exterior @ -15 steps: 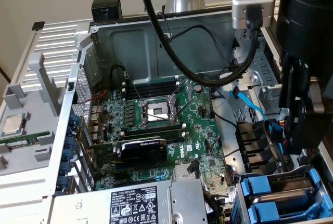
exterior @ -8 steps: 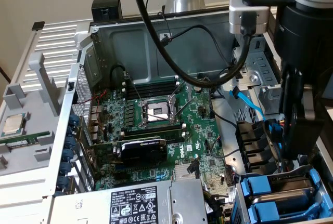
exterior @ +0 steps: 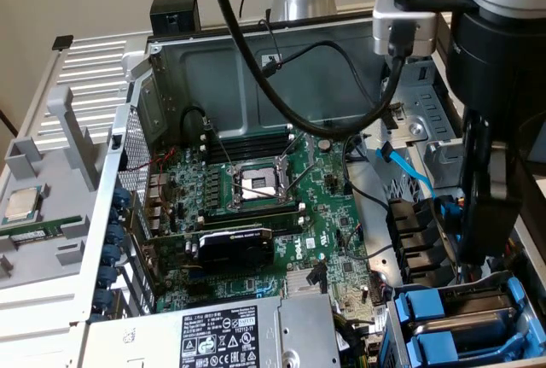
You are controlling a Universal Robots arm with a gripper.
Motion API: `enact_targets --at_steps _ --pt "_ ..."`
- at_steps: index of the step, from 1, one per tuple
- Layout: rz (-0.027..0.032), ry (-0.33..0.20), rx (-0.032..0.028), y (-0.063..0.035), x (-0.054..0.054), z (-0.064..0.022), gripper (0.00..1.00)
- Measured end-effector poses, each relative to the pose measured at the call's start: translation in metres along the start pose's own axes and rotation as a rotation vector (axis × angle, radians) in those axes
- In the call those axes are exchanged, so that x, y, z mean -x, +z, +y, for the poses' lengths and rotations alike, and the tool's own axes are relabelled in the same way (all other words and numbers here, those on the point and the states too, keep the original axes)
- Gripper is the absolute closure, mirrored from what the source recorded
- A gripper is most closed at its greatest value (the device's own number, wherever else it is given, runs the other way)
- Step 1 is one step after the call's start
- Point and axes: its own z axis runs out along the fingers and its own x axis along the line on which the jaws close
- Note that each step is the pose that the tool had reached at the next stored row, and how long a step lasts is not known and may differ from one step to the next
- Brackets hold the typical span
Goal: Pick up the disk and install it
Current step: 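Insert the first disk wire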
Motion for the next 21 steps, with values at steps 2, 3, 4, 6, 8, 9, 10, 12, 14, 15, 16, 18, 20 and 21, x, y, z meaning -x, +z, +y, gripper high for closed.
enact_targets --at_steps 2,3,4,6,8,9,10,12,14,15,16,18,20,21 --pt "0.0011 0.020 -0.0033 0.0007 0.0000 0.0001 0.29" --pt "0.0008 0.028 -0.0061 0.0010 0.0000 0.0002 0.29" --pt "0.0000 0.035 -0.0094 0.0014 0.0001 0.0003 0.29" --pt "-0.0001 0.042 -0.0116 0.0016 0.0009 0.0009 0.29" --pt "0.0002 0.045 -0.0118 0.0016 0.0019 0.0016 0.31" --pt "0.0003 0.046 -0.0119 0.0015 0.0021 0.0020 0.38" --pt "0.0004 0.047 -0.0119 0.0016 0.0022 0.0022 0.38" --pt "0.0004 0.048 -0.0123 0.0015 0.0026 0.0026 0.50" --pt "0.0001 0.049 -0.0133 0.0015 0.0028 0.0029 0.56" --pt "0.0000 0.049 -0.0135 0.0015 0.0030 0.0030 0.62" --pt "0.0000 0.049 -0.0136 0.0014 0.0033 0.0032 0.62" --pt "-0.0001 0.050 -0.0137 0.0014 0.0039 0.0035 0.65" --pt "-0.0001 0.050 -0.0139 0.0014 0.0045 0.0040 0.65" --pt "0.0000 0.050 -0.0139 0.0013 0.0049 0.0046 0.65"
